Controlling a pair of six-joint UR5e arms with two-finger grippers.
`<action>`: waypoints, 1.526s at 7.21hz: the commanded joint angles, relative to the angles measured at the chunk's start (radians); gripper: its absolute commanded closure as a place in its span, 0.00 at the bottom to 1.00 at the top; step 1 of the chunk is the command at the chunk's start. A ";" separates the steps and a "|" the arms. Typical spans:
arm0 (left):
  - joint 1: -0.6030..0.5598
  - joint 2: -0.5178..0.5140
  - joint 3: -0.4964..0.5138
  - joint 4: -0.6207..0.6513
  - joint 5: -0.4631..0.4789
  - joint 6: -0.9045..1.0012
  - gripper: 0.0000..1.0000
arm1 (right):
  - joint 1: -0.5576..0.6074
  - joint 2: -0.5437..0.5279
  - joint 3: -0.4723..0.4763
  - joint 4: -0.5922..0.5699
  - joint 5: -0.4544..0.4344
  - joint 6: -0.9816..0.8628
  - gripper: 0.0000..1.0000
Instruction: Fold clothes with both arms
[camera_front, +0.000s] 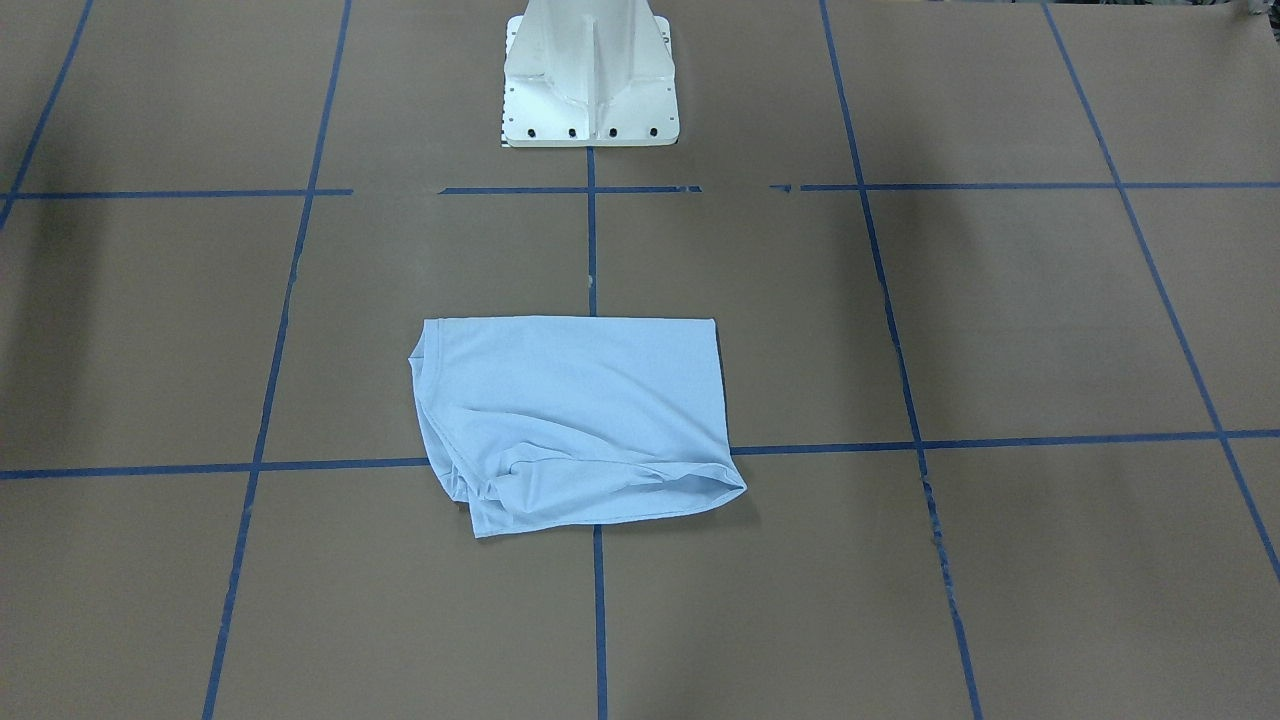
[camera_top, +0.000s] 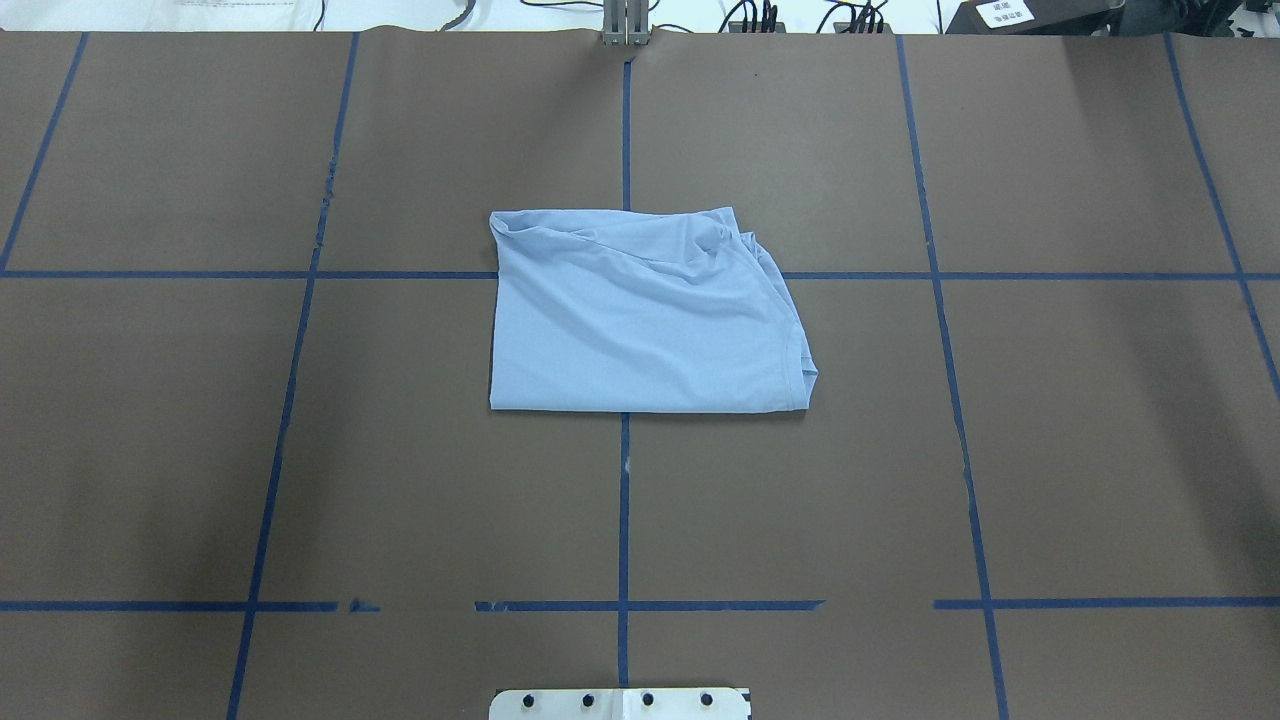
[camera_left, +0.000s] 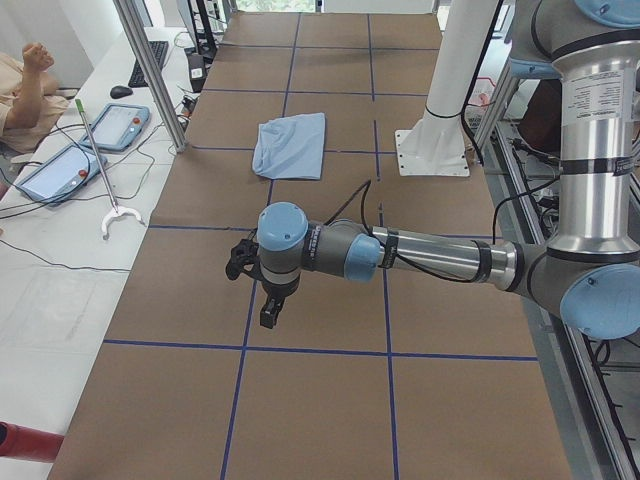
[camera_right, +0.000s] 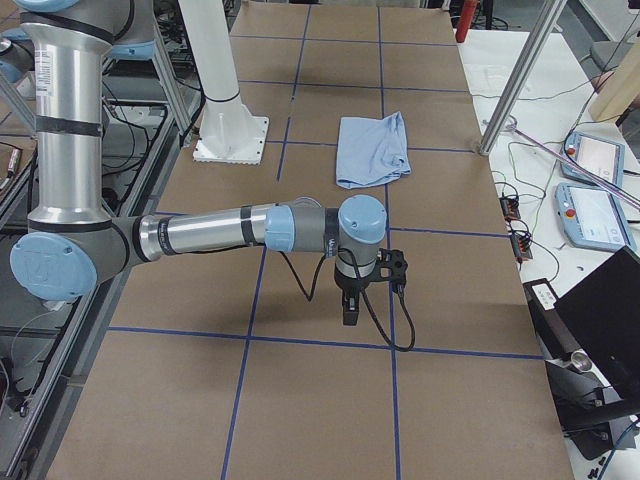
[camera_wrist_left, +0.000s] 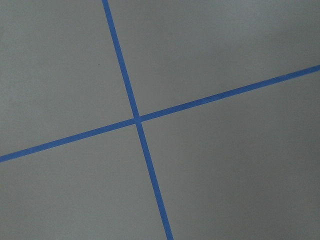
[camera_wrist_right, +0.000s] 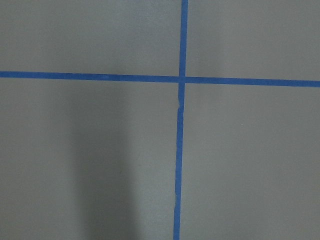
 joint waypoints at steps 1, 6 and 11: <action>0.000 0.001 -0.010 -0.003 -0.003 0.000 0.00 | -0.002 0.005 0.008 0.002 0.000 -0.001 0.00; 0.000 0.010 -0.008 0.003 0.001 -0.002 0.00 | -0.006 0.000 -0.001 0.001 -0.003 -0.001 0.00; 0.000 0.008 0.022 -0.006 -0.005 -0.003 0.00 | -0.006 -0.004 -0.004 0.001 -0.002 0.001 0.00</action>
